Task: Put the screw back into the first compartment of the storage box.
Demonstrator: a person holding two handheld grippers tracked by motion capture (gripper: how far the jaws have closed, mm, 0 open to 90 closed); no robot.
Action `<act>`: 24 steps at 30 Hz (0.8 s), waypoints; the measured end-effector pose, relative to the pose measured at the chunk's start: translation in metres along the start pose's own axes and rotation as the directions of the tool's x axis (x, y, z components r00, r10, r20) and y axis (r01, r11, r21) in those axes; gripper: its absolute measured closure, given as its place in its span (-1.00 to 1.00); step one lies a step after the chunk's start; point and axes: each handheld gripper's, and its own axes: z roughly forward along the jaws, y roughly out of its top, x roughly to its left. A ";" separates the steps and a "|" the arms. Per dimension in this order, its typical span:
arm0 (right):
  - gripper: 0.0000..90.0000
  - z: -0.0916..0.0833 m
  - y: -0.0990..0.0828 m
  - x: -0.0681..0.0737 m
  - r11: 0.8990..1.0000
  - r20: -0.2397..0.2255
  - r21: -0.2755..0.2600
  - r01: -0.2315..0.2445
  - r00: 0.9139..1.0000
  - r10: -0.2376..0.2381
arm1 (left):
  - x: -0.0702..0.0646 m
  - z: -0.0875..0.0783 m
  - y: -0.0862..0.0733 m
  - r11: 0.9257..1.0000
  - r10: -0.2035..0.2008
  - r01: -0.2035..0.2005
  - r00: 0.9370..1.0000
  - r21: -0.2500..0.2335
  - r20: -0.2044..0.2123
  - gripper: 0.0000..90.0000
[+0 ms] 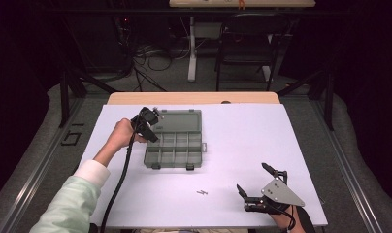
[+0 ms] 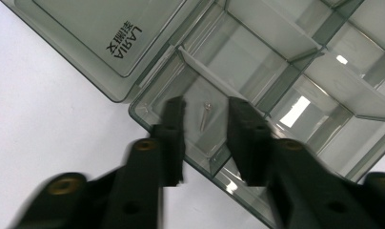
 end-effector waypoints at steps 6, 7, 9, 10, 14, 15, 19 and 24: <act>-1.00 0.000 0.000 0.000 1.000 0.001 -0.001 -0.002 1.000 0.002 | -0.003 -0.008 -0.003 1.000 -0.001 0.002 1.000 -0.024 0.019 -0.21; -1.00 0.000 0.000 0.000 1.000 0.001 -0.001 -0.002 1.000 0.002 | -0.005 -0.010 -0.004 1.000 -0.001 0.002 1.000 -0.028 0.019 -0.21; -1.00 0.000 0.000 0.000 1.000 -0.002 -0.001 -0.002 1.000 0.002 | -0.009 -0.014 -0.005 0.999 0.007 -0.005 0.999 -0.045 0.035 -0.33; -1.00 0.000 0.000 0.000 1.000 -0.003 -0.002 -0.003 1.000 0.003 | -0.012 -0.017 -0.005 0.999 0.014 -0.013 0.999 -0.041 0.036 -0.38; -1.00 0.000 0.000 0.000 1.000 -0.001 -0.009 -0.005 1.000 0.005 | -0.023 -0.023 -0.005 0.997 0.039 -0.036 0.998 -0.062 0.039 -0.64; -1.00 0.000 0.000 0.000 1.000 -0.001 -0.009 -0.005 1.000 0.005 | -0.028 -0.025 -0.005 0.997 0.045 -0.043 0.998 -0.059 0.041 -0.64; -1.00 0.000 0.000 0.000 1.000 -0.003 -0.010 -0.005 1.000 0.005 | -0.044 -0.031 -0.006 0.992 0.103 -0.101 0.994 -0.071 0.036 -0.73; -1.00 0.000 0.000 0.000 1.000 -0.002 -0.004 -0.004 1.000 0.004 | -0.066 -0.033 -0.005 0.982 0.170 -0.167 0.985 -0.089 0.024 -0.84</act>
